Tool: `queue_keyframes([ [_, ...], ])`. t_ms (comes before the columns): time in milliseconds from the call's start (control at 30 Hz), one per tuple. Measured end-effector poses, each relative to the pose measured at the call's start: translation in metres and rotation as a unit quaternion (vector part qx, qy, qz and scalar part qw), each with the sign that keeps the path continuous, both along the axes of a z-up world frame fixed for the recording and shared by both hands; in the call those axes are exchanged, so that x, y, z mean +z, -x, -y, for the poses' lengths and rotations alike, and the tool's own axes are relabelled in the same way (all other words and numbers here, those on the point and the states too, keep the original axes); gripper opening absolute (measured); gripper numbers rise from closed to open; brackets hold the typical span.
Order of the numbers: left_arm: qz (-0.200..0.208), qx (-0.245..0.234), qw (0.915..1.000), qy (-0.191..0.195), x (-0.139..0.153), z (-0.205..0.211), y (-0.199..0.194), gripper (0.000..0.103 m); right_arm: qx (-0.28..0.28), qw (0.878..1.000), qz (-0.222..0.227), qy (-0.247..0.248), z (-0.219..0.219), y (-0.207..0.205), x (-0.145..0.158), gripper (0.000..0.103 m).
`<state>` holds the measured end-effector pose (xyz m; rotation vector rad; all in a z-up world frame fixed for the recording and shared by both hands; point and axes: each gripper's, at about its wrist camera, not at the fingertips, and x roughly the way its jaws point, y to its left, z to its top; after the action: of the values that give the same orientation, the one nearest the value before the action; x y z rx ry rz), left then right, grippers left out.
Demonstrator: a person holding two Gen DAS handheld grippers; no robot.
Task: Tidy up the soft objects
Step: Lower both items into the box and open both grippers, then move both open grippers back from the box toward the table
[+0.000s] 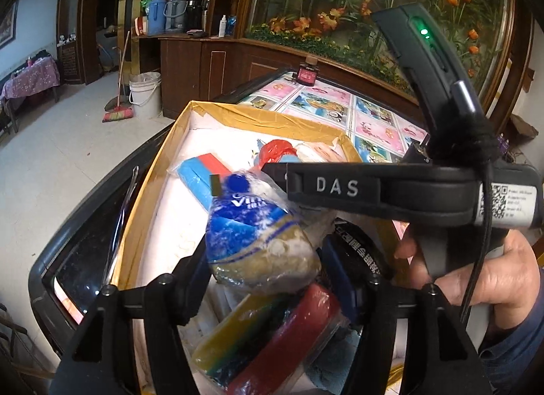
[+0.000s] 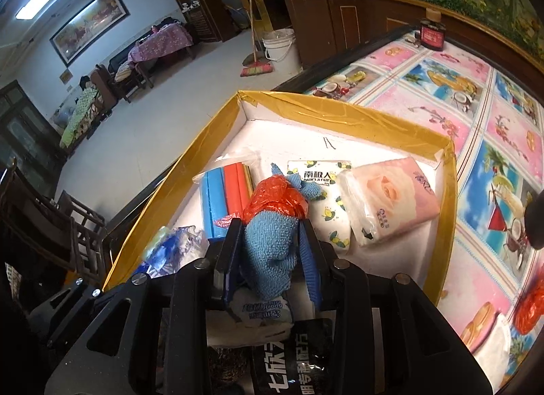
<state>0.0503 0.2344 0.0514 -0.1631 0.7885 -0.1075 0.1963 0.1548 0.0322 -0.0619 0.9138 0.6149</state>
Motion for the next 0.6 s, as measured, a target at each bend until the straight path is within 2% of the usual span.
queue_keyframes([
  [67,0.002,0.005,1.0,0.007,-0.001,0.0,0.005,0.077,0.001,1.0,0.013,0.003,0.002,0.005,0.004,0.036],
  [200,0.002,0.008,0.9999,0.014,0.002,0.004,0.015,0.078,-0.007,0.999,0.035,-0.009,0.012,0.019,0.016,0.05],
  [500,0.052,0.021,0.9981,0.025,0.028,0.028,0.053,0.078,-0.021,0.996,0.071,-0.046,0.068,0.068,0.045,0.05],
  [600,0.061,0.018,0.9976,0.028,0.032,0.039,0.062,0.078,-0.027,0.995,0.074,-0.065,0.093,0.084,0.05,0.06],
])
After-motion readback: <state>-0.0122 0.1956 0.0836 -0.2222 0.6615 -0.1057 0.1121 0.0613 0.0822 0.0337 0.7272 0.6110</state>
